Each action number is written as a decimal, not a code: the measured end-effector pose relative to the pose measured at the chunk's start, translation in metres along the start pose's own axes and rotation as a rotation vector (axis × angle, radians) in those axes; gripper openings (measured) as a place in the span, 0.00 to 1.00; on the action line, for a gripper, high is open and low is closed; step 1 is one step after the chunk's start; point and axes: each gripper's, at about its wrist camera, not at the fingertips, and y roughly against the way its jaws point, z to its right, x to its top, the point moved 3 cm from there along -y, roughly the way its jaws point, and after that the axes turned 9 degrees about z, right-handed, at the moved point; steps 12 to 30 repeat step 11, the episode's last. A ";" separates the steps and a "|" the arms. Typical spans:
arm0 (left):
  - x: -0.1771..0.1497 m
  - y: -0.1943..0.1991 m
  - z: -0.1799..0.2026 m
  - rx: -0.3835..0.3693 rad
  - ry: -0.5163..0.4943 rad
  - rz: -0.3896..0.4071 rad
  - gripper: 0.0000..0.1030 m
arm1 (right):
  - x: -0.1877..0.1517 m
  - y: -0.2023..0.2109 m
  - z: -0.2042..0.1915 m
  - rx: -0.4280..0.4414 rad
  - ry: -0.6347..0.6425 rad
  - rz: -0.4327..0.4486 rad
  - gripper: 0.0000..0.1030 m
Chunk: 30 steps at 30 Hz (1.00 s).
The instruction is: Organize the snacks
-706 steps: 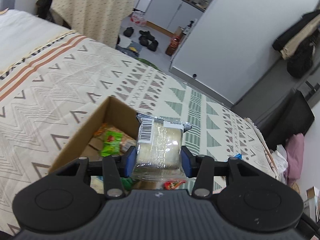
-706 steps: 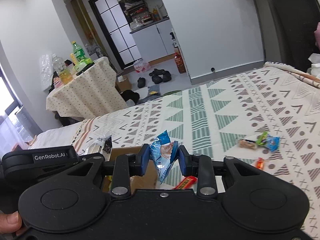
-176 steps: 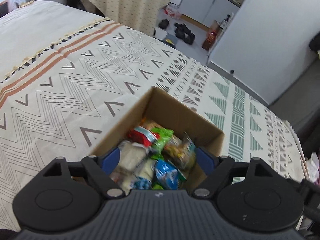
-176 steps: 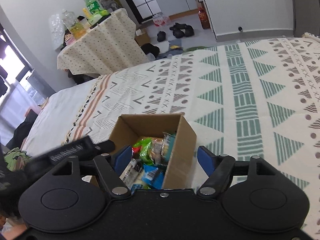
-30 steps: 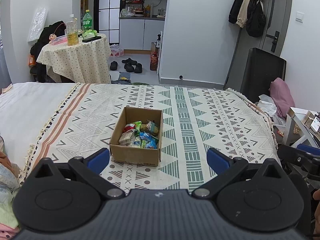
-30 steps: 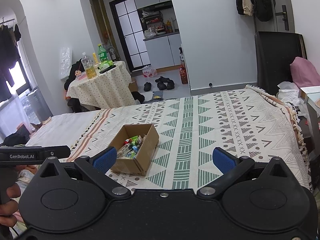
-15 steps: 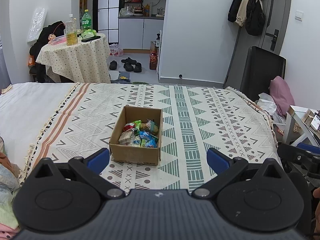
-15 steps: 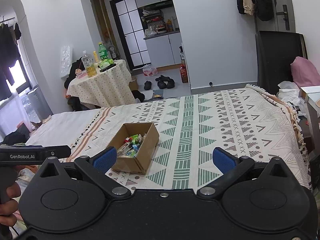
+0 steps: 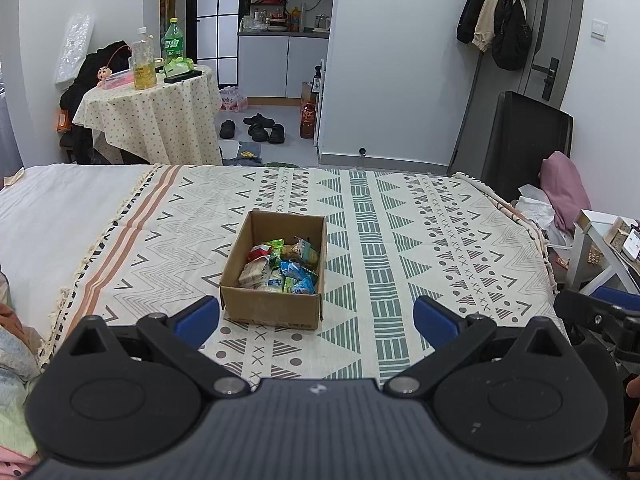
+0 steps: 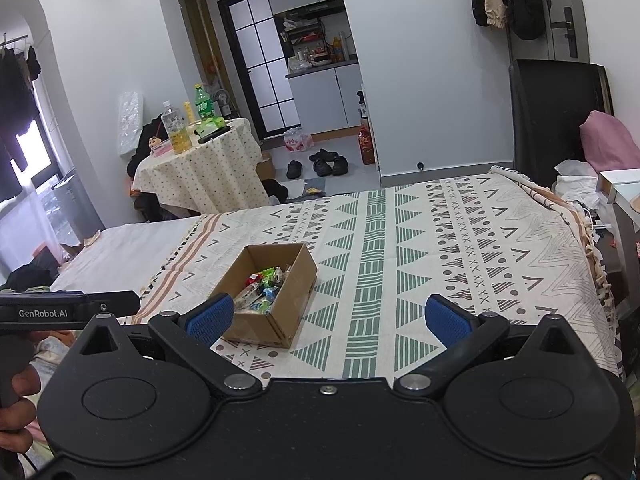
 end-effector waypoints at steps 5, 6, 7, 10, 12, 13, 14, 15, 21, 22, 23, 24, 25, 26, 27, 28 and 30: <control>-0.001 0.000 -0.001 0.000 -0.001 0.000 1.00 | -0.001 0.000 0.000 0.003 0.003 -0.002 1.00; 0.000 0.000 -0.001 0.000 -0.001 0.000 1.00 | -0.001 0.000 0.000 0.003 0.003 -0.002 1.00; -0.002 0.000 -0.001 -0.001 -0.001 -0.001 1.00 | -0.001 0.000 0.000 0.003 0.002 -0.002 1.00; -0.006 -0.001 -0.004 0.007 0.000 -0.003 1.00 | -0.001 -0.001 0.001 0.002 0.000 -0.003 1.00; -0.008 -0.001 -0.004 0.007 0.001 -0.006 1.00 | -0.001 -0.002 0.001 0.002 0.000 -0.004 1.00; -0.008 -0.001 -0.004 0.007 0.001 -0.006 1.00 | -0.001 -0.002 0.001 0.002 0.000 -0.004 1.00; -0.008 -0.001 -0.004 0.007 0.001 -0.006 1.00 | -0.001 -0.002 0.001 0.002 0.000 -0.004 1.00; -0.008 -0.001 -0.004 0.007 0.001 -0.006 1.00 | -0.001 -0.002 0.001 0.002 0.000 -0.004 1.00; -0.008 -0.001 -0.004 0.007 0.001 -0.006 1.00 | -0.001 -0.002 0.001 0.002 0.000 -0.004 1.00; -0.008 -0.001 -0.004 0.007 0.001 -0.006 1.00 | -0.001 -0.002 0.001 0.002 0.000 -0.004 1.00; -0.008 -0.001 -0.004 0.007 0.001 -0.006 1.00 | -0.001 -0.002 0.001 0.002 0.000 -0.004 1.00; -0.008 -0.001 -0.004 0.007 0.001 -0.006 1.00 | -0.001 -0.002 0.001 0.002 0.000 -0.004 1.00; -0.008 -0.001 -0.004 0.007 0.001 -0.006 1.00 | -0.001 -0.002 0.001 0.002 0.000 -0.004 1.00; -0.008 -0.001 -0.004 0.007 0.001 -0.006 1.00 | -0.001 -0.002 0.001 0.002 0.000 -0.004 1.00; -0.008 -0.001 -0.004 0.007 0.001 -0.006 1.00 | -0.001 -0.002 0.001 0.002 0.000 -0.004 1.00; -0.008 -0.001 -0.004 0.007 0.001 -0.006 1.00 | -0.001 -0.002 0.001 0.002 0.000 -0.004 1.00; -0.008 -0.001 -0.004 0.007 0.001 -0.006 1.00 | -0.001 -0.002 0.001 0.002 0.000 -0.004 1.00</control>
